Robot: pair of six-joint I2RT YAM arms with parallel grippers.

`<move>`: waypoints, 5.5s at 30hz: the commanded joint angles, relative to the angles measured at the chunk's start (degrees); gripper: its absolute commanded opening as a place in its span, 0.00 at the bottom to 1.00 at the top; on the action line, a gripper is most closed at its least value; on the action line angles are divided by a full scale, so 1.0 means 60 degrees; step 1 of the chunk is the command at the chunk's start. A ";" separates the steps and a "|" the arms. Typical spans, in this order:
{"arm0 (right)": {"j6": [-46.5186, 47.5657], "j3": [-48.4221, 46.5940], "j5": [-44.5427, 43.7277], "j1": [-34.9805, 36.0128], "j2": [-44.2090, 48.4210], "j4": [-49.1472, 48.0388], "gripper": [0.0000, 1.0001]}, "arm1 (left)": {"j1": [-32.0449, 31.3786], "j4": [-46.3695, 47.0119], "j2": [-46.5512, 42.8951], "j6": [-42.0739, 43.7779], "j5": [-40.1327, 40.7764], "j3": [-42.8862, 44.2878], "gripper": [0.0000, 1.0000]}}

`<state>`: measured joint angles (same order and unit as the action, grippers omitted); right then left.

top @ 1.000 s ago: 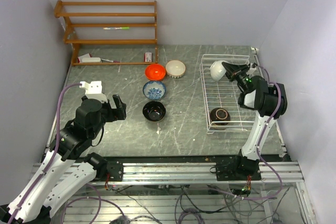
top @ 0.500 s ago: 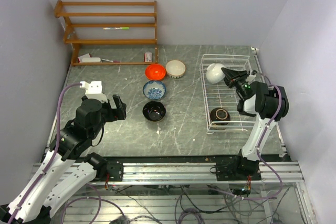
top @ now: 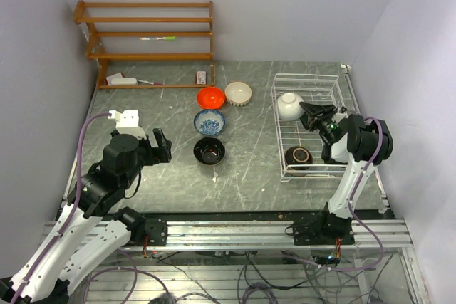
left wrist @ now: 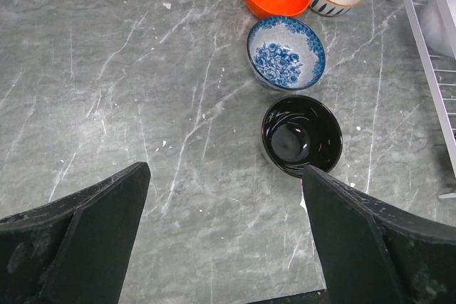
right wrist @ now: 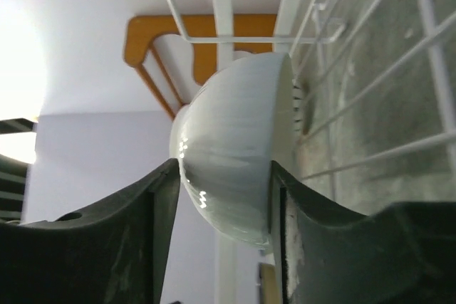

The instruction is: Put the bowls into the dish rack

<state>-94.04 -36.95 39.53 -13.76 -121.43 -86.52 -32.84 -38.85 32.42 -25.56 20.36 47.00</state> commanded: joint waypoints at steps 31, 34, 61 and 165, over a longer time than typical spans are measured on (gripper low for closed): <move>0.7663 -0.2816 -0.1535 -0.0109 0.3165 1.1974 1.00 | -0.0062 0.0206 -0.0254 -0.0027 -0.0097 -0.0059 0.99; 0.8333 -0.3301 -0.2117 -0.0102 0.3432 1.3085 1.00 | -0.0065 0.0191 -0.0219 -0.0020 -0.0112 -0.0042 0.99; 1.1735 -0.6297 -0.6588 0.1944 0.5037 1.7501 1.00 | -0.0078 0.0250 -0.0221 0.0031 -0.0244 -0.0064 0.99; 1.0894 -0.1367 -0.9887 0.3450 0.9488 1.8823 1.00 | -0.0092 0.0469 -0.0235 0.0117 -0.0786 -0.0185 0.99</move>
<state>-29.85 -44.03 -20.29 7.07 -66.30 26.15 -32.97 -37.65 31.27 -25.47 16.29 46.30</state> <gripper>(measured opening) 0.997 0.991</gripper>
